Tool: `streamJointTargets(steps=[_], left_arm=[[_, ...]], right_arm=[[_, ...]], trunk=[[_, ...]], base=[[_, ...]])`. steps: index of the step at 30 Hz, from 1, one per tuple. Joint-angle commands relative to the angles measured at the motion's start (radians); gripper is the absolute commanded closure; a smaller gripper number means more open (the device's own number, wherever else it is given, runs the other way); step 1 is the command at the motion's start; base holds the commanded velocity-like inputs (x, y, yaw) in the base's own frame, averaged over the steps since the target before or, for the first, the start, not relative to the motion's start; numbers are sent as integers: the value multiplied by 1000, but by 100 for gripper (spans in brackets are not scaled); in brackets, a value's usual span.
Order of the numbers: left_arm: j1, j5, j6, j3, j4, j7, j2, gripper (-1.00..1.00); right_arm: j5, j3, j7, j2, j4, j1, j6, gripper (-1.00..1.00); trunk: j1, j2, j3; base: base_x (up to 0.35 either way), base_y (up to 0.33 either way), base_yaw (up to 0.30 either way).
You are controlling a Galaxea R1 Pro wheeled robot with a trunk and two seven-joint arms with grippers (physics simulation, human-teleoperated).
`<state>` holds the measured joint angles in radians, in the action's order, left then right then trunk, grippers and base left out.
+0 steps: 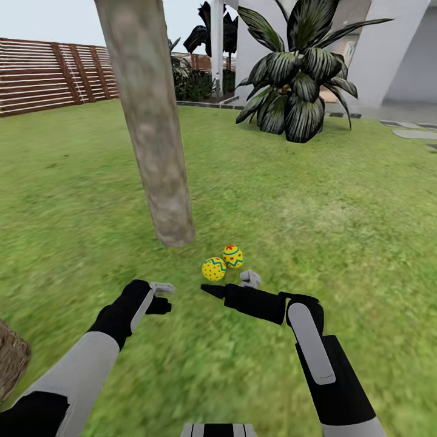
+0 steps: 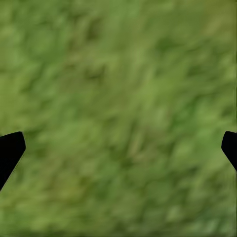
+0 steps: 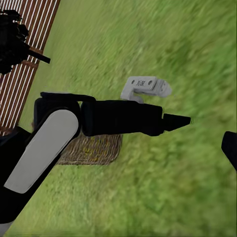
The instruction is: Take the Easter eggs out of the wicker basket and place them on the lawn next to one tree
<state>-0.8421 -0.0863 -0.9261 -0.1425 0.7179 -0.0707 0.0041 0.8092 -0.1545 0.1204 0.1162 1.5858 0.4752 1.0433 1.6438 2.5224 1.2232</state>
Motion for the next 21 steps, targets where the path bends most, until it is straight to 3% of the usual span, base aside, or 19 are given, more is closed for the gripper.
streamJointTargets(steps=[1, 13, 21], left_arm=[[-1, -9, -4, -3, 1, -7, 0, -100], [0, -9, -4, -5, 2, -8, -1, -100], [0, -9, -4, -7, 2, -9, -4, -100]], right_arm=[[-11, 2, 10, 0, 0, 0, 4, -100], [-9, 1, 10, 0, 0, 0, 4, -100], [-9, 2, 10, 0, 0, 0, 4, -100]], trunk=[[-1, 0, -3], [-6, -3, -50], [-10, -5, -82]], base=[[0, 0, 114], [0, 0, 40], [-1, 0, 217]])
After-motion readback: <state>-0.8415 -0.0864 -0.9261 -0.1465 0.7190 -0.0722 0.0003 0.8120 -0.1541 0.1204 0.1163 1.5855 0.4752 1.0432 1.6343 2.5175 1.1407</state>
